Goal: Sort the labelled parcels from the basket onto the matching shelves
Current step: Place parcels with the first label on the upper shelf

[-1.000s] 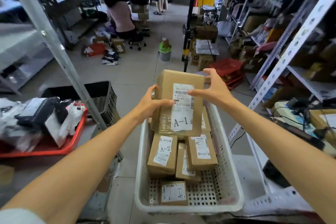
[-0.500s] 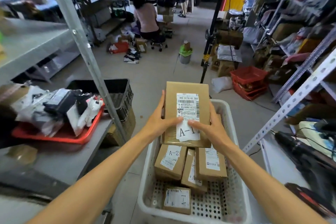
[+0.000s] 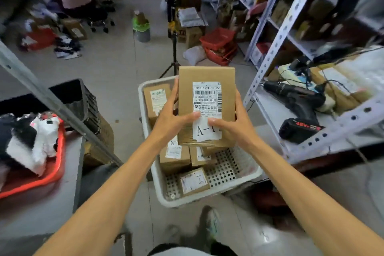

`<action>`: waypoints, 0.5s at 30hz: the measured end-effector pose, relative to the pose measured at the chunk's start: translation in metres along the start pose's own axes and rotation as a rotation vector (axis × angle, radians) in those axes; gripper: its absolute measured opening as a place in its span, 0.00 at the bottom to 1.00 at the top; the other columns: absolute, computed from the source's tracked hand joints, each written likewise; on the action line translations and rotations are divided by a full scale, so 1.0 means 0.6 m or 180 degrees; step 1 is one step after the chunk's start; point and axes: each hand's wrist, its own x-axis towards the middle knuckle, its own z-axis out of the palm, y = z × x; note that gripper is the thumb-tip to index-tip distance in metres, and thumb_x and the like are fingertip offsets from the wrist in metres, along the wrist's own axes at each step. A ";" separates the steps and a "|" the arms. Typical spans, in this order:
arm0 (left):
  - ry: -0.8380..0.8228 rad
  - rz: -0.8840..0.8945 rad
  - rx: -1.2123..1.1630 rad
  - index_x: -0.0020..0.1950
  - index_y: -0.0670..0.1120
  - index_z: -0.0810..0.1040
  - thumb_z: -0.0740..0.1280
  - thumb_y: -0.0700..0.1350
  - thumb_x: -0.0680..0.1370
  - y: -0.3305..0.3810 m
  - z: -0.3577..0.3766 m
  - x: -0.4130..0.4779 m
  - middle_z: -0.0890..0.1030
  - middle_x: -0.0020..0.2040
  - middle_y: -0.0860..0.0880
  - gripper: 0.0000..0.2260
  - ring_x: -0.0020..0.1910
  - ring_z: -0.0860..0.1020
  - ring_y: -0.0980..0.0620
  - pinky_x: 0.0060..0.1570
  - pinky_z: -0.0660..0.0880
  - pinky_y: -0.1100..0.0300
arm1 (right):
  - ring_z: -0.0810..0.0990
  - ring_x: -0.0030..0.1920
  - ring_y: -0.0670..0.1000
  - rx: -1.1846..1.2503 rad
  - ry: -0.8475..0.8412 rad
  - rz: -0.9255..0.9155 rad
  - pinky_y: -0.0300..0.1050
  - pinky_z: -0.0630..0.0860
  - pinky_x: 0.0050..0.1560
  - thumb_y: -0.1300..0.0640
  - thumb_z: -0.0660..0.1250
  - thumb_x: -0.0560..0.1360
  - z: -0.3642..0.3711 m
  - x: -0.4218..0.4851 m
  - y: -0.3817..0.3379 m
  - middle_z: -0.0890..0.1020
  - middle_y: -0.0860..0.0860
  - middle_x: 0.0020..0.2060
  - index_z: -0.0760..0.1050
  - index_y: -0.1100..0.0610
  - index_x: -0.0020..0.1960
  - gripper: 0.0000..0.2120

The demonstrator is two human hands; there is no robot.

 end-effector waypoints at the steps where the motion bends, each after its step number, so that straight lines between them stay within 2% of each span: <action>1: -0.0105 0.0038 0.0019 0.75 0.67 0.49 0.76 0.49 0.70 0.001 0.002 -0.005 0.71 0.65 0.65 0.45 0.67 0.71 0.59 0.66 0.71 0.47 | 0.75 0.64 0.42 -0.0042 0.0118 0.0023 0.41 0.74 0.63 0.59 0.78 0.66 0.001 -0.019 0.001 0.73 0.46 0.68 0.47 0.46 0.78 0.53; 3: -0.0381 0.0114 0.0020 0.76 0.65 0.49 0.76 0.48 0.70 0.001 0.009 -0.018 0.70 0.69 0.61 0.45 0.68 0.70 0.61 0.67 0.70 0.48 | 0.74 0.65 0.42 -0.0108 0.0286 0.0098 0.45 0.73 0.65 0.55 0.79 0.65 0.000 -0.061 0.003 0.73 0.45 0.68 0.49 0.46 0.78 0.52; 5: -0.0679 0.0170 0.0000 0.77 0.64 0.49 0.77 0.48 0.70 -0.002 0.020 -0.033 0.69 0.72 0.58 0.46 0.67 0.69 0.63 0.68 0.69 0.49 | 0.73 0.66 0.43 -0.0146 0.0472 0.0149 0.52 0.72 0.66 0.56 0.78 0.67 -0.005 -0.106 0.005 0.72 0.43 0.68 0.49 0.44 0.77 0.50; 7: -0.0916 0.0228 -0.0007 0.77 0.63 0.49 0.77 0.47 0.70 -0.002 0.037 -0.049 0.68 0.73 0.58 0.46 0.67 0.69 0.64 0.67 0.70 0.50 | 0.72 0.66 0.40 -0.0140 0.0688 0.0164 0.48 0.73 0.66 0.59 0.77 0.68 -0.011 -0.152 0.007 0.71 0.41 0.67 0.47 0.46 0.78 0.50; 9: -0.1093 0.0310 -0.0048 0.77 0.62 0.51 0.77 0.48 0.69 0.002 0.060 -0.069 0.68 0.73 0.57 0.46 0.68 0.70 0.61 0.65 0.72 0.48 | 0.71 0.66 0.38 -0.0078 0.0904 0.0203 0.44 0.72 0.66 0.60 0.77 0.68 -0.017 -0.197 0.008 0.70 0.41 0.68 0.43 0.48 0.79 0.53; 13: -0.1329 0.0406 0.0045 0.76 0.61 0.56 0.78 0.51 0.66 0.008 0.101 -0.114 0.71 0.69 0.56 0.45 0.64 0.71 0.65 0.61 0.74 0.56 | 0.69 0.70 0.44 -0.0121 0.1152 0.0312 0.54 0.68 0.70 0.55 0.77 0.67 -0.028 -0.280 0.015 0.67 0.44 0.72 0.42 0.44 0.78 0.54; 15: -0.1512 0.0399 0.0071 0.76 0.61 0.55 0.77 0.51 0.66 0.009 0.121 -0.140 0.71 0.69 0.56 0.45 0.65 0.71 0.63 0.61 0.75 0.56 | 0.70 0.69 0.43 -0.0072 0.1272 0.0350 0.52 0.69 0.69 0.58 0.77 0.68 -0.031 -0.321 0.021 0.68 0.44 0.71 0.42 0.44 0.78 0.53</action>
